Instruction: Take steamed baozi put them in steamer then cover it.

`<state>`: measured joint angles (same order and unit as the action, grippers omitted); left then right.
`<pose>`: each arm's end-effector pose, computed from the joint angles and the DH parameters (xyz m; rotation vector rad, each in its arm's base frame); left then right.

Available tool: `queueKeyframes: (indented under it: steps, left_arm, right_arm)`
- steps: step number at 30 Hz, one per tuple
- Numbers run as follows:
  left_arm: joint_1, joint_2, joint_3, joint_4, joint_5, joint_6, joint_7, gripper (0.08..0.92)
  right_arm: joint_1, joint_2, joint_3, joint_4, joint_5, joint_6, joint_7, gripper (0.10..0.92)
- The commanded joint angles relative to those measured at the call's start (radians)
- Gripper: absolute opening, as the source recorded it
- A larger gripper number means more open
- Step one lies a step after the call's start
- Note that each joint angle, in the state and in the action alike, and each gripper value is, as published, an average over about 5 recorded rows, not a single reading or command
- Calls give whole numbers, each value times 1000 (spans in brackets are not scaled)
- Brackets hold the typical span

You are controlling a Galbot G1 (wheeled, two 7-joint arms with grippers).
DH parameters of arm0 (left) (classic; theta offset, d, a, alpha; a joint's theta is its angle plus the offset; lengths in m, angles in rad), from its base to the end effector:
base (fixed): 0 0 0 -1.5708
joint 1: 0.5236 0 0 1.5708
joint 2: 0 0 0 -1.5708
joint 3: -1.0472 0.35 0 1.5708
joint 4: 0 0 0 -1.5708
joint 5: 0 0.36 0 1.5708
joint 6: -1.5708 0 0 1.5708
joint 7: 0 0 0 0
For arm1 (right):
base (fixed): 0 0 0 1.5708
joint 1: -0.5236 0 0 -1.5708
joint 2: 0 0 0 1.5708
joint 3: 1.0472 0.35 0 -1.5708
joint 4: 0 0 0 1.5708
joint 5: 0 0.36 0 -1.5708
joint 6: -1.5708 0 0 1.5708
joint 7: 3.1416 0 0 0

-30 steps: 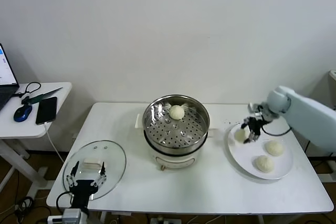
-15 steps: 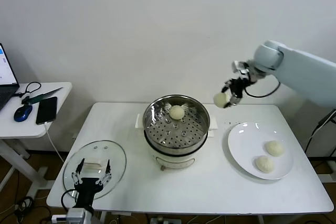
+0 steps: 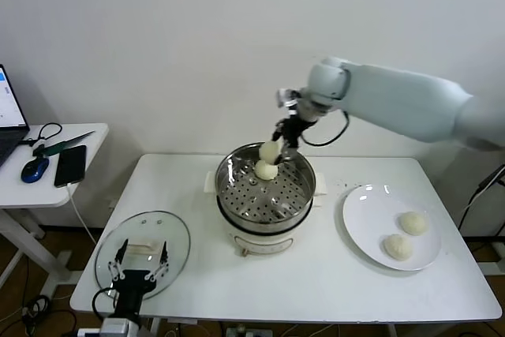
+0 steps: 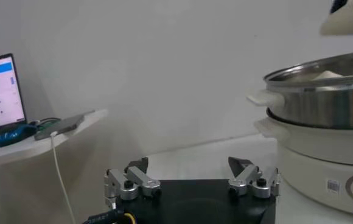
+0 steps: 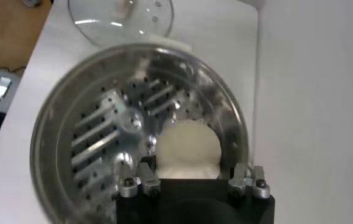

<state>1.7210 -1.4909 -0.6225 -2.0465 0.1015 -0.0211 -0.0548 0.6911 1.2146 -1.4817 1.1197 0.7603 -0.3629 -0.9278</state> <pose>0.1353 0.0463 -0.3410 0.1217 -2.9515 -0.3376 0.5923 0.0987 -0.0382 1.4788 -1.5133 1.3066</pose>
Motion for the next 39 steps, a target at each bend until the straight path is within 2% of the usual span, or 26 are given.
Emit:
queueKeyframes:
  steps: [1, 17, 25, 30, 39]
  left_arm:
    - [5, 0, 2, -6, 4, -3, -4, 823]
    - [0, 4, -4, 6, 6, 0, -2, 823]
    - [2, 2, -3, 3, 10, 5, -1, 823]
    - [5, 0, -4, 2, 15, 5, -3, 823]
    - [11, -6, -8, -8, 17, 12, -5, 823]
  right_arm:
    - [-71, 166, -50, -50, 51, -41, 60, 679]
    - [-136, 187, -58, -119, -1, -33, 70, 690]
    - [-137, 158, -35, -91, -15, -42, 61, 812]
    - [-85, 73, -17, -37, -34, -30, 32, 822]
    - [88, -234, -31, 134, -79, 35, -85, 823]
